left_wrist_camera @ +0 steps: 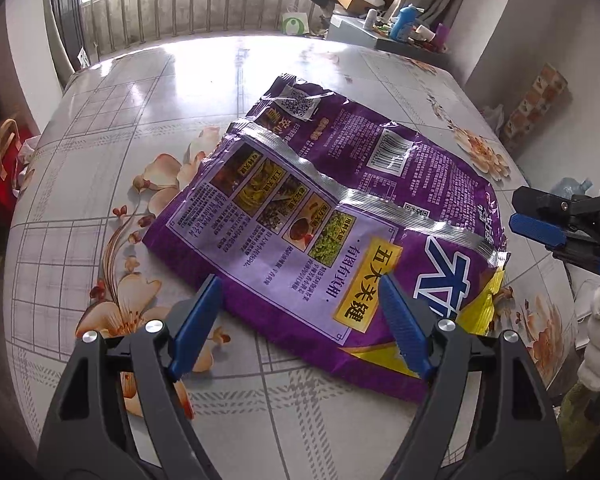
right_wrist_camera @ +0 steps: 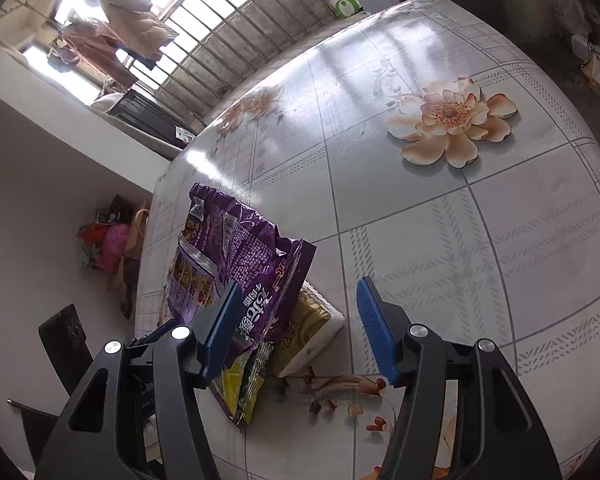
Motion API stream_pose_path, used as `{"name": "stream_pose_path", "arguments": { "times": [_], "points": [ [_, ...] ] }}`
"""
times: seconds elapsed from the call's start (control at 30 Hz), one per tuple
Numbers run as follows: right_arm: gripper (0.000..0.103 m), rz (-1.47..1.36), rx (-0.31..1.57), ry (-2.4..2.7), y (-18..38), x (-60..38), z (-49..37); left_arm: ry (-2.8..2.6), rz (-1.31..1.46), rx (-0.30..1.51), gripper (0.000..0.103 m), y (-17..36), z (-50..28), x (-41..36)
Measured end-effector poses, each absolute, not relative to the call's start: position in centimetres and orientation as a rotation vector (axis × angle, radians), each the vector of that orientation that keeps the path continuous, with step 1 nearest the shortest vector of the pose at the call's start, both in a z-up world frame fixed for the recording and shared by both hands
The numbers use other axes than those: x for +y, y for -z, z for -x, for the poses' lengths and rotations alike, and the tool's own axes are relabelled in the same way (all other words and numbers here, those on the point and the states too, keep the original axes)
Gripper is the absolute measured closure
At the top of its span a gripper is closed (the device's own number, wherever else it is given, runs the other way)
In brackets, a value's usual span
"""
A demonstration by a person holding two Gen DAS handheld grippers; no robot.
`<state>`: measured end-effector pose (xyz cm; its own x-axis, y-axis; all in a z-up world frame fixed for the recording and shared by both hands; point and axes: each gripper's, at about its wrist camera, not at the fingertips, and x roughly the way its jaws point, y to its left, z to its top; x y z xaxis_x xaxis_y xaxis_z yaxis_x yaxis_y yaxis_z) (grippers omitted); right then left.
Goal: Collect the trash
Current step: 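Grasp the purple noodle bag edge with the right tool and lift it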
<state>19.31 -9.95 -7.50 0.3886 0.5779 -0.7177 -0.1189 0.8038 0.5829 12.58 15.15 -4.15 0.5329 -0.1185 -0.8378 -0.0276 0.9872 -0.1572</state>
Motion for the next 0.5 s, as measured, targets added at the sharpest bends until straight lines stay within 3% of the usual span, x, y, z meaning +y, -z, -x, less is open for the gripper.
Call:
{"name": "stream_pose_path", "arguments": {
  "times": [0.5],
  "points": [
    [0.045, -0.544, 1.13, -0.53, 9.1, -6.6, -22.4, 0.062, 0.121, 0.994, 0.026, 4.4, -12.6, 14.2]
  ]
}}
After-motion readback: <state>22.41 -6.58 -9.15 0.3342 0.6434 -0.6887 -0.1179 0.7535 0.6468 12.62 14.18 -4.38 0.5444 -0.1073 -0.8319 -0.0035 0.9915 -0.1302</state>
